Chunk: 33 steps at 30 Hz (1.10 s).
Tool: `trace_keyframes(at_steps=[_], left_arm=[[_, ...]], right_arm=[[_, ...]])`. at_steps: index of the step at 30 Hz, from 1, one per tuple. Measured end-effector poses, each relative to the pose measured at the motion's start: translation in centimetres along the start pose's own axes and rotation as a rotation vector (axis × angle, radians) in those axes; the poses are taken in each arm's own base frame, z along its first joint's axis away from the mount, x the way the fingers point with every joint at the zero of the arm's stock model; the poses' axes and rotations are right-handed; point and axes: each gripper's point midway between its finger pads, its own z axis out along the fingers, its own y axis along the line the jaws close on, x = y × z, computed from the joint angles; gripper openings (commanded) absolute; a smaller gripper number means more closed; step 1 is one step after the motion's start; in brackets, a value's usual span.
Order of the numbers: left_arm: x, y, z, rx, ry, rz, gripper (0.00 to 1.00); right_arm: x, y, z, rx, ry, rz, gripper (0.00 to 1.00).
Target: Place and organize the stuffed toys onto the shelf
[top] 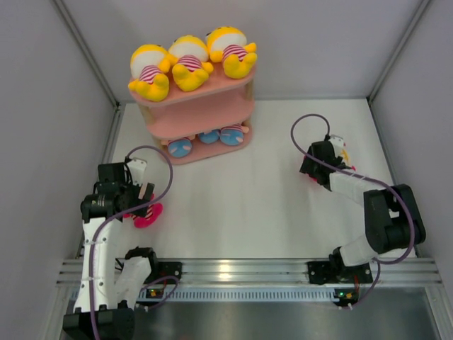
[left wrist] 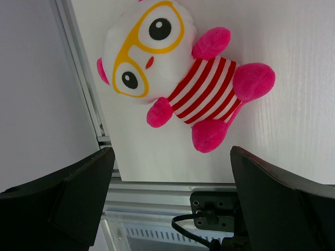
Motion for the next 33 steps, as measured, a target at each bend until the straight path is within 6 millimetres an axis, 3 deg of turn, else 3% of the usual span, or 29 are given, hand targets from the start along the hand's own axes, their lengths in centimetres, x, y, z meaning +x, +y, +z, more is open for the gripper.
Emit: trace_keyframes(at_steps=[5,7,10,11,13,17,21,24,26,29,33], left_arm=[[0.0,0.0,-0.1,-0.003,-0.004,0.000,0.98],[-0.1,0.1,-0.2,-0.004,-0.007,0.000,0.99],[-0.2,0.1,-0.2,-0.005,-0.010,-0.001,0.99],[-0.3,0.2,-0.3,-0.005,-0.011,-0.001,0.98],[-0.3,0.2,-0.3,-0.007,-0.014,-0.001,0.99],[-0.4,0.2,-0.4,-0.008,-0.016,-0.001,0.99],[-0.4,0.2,-0.4,-0.004,-0.018,-0.002,0.99],[-0.8,-0.1,-0.6,0.016,-0.032,-0.003,0.99],[-1.3,-0.4,-0.9,0.036,-0.051,-0.003,0.98],[-2.5,-1.2,-1.7,0.095,-0.105,-0.002,0.99],[-5.0,-2.7,-3.5,0.203,-0.224,0.016,0.99]], right_arm=[[0.2,0.0,0.2,-0.015,0.018,0.023,0.70],[0.2,0.1,0.1,-0.022,0.019,0.024,0.65],[0.0,0.3,-0.1,-0.032,0.014,0.017,0.32],[-0.2,0.3,-0.2,-0.037,0.010,0.017,0.15],[-0.5,0.4,-0.5,-0.044,0.002,0.008,0.01],[-1.4,0.3,-1.7,-0.058,-0.022,-0.025,0.00],[-2.7,1.2,-4.1,-0.102,-0.044,-0.152,0.00],[-4.4,5.3,-7.0,-0.208,-0.095,-0.323,0.00],[-4.6,9.9,-10.1,-0.346,-0.142,-0.478,0.00],[-3.3,16.7,-16.0,-0.609,-0.201,-0.693,0.00],[-0.4,22.0,-22.5,-0.873,-0.254,-0.873,0.00]])
